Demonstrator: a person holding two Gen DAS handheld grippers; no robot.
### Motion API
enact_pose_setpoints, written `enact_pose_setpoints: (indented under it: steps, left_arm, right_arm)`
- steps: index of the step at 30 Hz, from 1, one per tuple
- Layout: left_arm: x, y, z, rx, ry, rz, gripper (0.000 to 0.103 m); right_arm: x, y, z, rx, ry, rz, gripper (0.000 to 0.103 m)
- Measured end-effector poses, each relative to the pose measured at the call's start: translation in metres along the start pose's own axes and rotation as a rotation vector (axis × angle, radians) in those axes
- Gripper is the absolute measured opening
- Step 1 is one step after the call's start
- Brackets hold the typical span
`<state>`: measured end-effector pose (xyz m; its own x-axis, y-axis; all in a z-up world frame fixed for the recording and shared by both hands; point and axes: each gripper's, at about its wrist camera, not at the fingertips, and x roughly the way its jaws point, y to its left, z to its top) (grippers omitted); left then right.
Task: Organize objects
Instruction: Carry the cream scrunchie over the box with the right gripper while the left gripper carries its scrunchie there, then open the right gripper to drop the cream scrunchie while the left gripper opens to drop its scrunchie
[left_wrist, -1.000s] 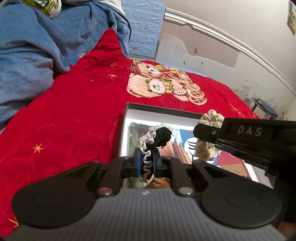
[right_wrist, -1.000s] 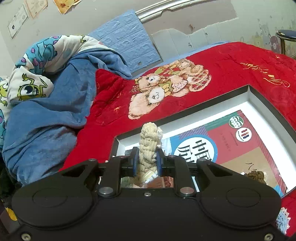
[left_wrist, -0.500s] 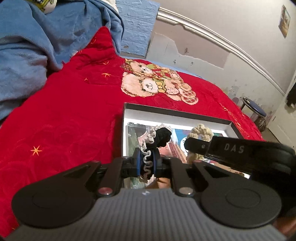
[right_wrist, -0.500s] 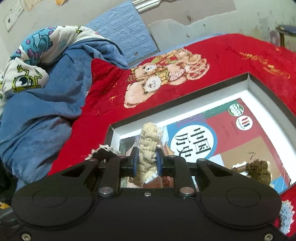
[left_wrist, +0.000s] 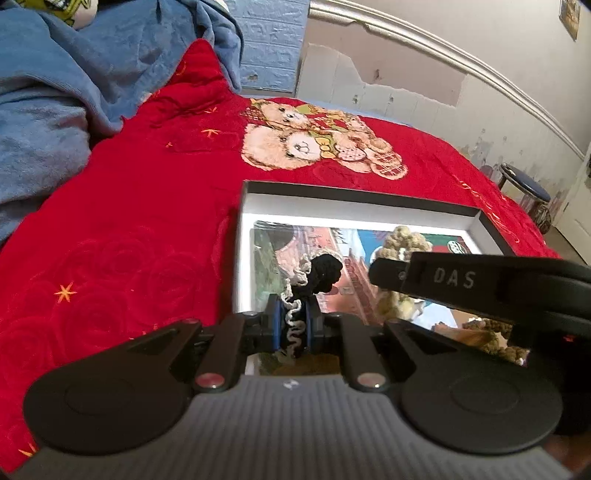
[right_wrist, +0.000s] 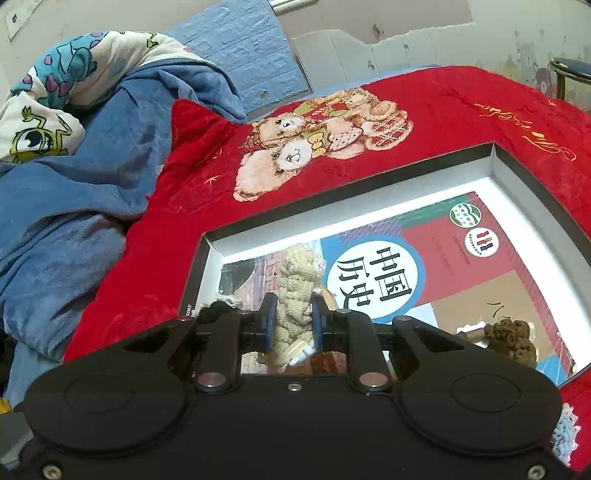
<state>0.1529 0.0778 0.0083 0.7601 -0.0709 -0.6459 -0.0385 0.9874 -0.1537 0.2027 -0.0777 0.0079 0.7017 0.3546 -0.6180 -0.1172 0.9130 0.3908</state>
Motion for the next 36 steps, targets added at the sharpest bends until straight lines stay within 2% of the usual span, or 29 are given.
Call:
enact_pose_setpoints:
  steps: [8, 12, 14, 16, 19, 20, 21, 22, 23, 24, 25, 29, 31, 33, 36]
  left_arm:
    - [0.004, -0.005, -0.001, 0.018, 0.015, -0.011, 0.016]
    - [0.004, -0.006, 0.000, 0.030, 0.015, -0.020, 0.021]
    - [0.003, -0.005, 0.001, 0.030, 0.014, -0.033, 0.026]
    - [0.004, -0.005, 0.001, 0.023, 0.013, -0.034, 0.041]
    - [0.004, -0.004, 0.000, 0.022, 0.010, -0.036, 0.043]
    - [0.004, -0.004, 0.000, 0.026, 0.009, -0.039, 0.046]
    - [0.003, -0.004, 0.000, 0.032, 0.007, -0.039, 0.054]
    - [0.002, -0.005, 0.001, 0.038, 0.005, -0.037, 0.061]
    - [0.001, -0.005, 0.002, 0.044, -0.001, -0.034, 0.064]
    - [-0.002, -0.006, 0.003, 0.046, -0.010, -0.029, 0.068]
    - [-0.005, -0.006, 0.005, 0.048, -0.019, -0.028, 0.070]
    - [-0.023, -0.003, 0.015, 0.039, -0.029, -0.044, 0.076]
    - [-0.034, -0.001, 0.022, 0.022, -0.028, -0.048, 0.077]
    - [-0.049, 0.000, 0.029, 0.003, -0.054, -0.052, 0.077]
    - [-0.079, -0.003, 0.039, 0.001, -0.120, -0.070, 0.083]
  right_arm:
    - [0.013, -0.007, -0.003, 0.032, 0.038, -0.004, 0.020]
    - [0.016, -0.007, -0.005, 0.021, 0.046, -0.014, 0.021]
    - [0.016, -0.007, -0.005, 0.024, 0.054, -0.007, 0.021]
    - [0.017, -0.010, -0.005, 0.039, 0.066, 0.006, 0.023]
    - [0.019, -0.015, -0.005, 0.069, 0.084, 0.027, 0.025]
    - [0.019, -0.017, -0.005, 0.078, 0.088, 0.036, 0.026]
    - [0.019, -0.019, -0.004, 0.084, 0.090, 0.047, 0.027]
    - [0.019, -0.020, -0.004, 0.090, 0.091, 0.057, 0.031]
    - [0.018, -0.021, -0.003, 0.098, 0.095, 0.065, 0.035]
    - [0.017, -0.023, -0.002, 0.104, 0.094, 0.073, 0.044]
    - [0.016, -0.024, -0.001, 0.114, 0.093, 0.081, 0.052]
    - [0.002, -0.028, 0.007, 0.153, 0.094, 0.108, 0.063]
    - [-0.011, -0.028, 0.012, 0.155, 0.077, 0.112, 0.073]
    - [-0.029, -0.028, 0.018, 0.145, 0.057, 0.124, 0.081]
    - [-0.065, -0.029, 0.034, 0.097, -0.003, 0.132, 0.086]
